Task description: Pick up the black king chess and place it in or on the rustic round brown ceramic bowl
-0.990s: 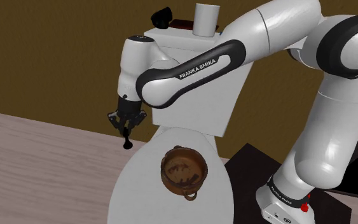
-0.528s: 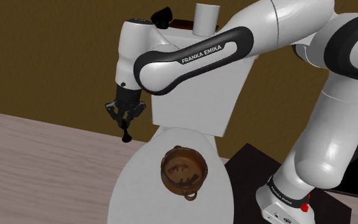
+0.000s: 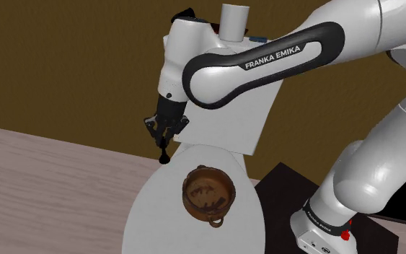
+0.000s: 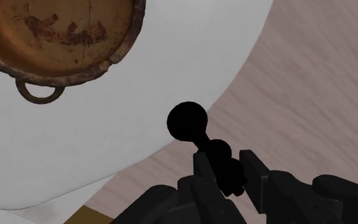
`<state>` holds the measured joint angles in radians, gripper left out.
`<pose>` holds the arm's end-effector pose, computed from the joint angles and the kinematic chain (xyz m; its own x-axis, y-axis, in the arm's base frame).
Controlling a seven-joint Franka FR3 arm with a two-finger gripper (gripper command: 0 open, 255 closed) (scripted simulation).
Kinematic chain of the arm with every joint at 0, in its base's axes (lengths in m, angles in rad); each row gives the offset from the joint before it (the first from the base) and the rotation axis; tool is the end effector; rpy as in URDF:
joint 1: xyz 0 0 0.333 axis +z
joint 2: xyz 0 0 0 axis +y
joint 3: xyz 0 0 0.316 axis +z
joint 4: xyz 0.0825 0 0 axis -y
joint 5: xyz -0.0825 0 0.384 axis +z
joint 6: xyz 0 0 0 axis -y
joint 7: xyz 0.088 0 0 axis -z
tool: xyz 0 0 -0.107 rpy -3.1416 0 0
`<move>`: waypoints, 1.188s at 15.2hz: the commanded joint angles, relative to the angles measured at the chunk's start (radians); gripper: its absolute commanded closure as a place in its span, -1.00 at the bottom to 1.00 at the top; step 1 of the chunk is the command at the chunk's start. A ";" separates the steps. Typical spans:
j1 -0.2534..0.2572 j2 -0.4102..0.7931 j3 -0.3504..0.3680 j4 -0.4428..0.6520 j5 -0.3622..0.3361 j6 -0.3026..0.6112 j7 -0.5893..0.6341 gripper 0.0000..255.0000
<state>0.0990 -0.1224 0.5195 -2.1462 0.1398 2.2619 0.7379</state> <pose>0.4322 0.3203 0.4708 0.9721 -0.2019 0.1195 -0.1764 -0.9648 -0.1952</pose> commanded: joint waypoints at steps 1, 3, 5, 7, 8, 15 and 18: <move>0.006 -0.098 -0.017 -0.080 0.062 -0.012 -0.045 1.00; 0.023 -0.189 -0.039 -0.152 0.109 -0.028 -0.079 1.00; 0.044 -0.279 -0.064 -0.220 0.147 -0.050 -0.107 1.00; 0.066 -0.369 -0.090 -0.284 0.177 -0.078 -0.129 1.00; 0.077 -0.414 -0.103 -0.315 0.188 -0.095 -0.139 1.00; 0.119 -0.556 -0.133 -0.456 0.227 -0.102 -0.167 1.00; 0.123 -0.543 -0.123 -0.488 0.237 -0.058 -0.172 1.00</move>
<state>0.2206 -0.6663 0.3952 -2.6215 0.3733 2.1914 0.5697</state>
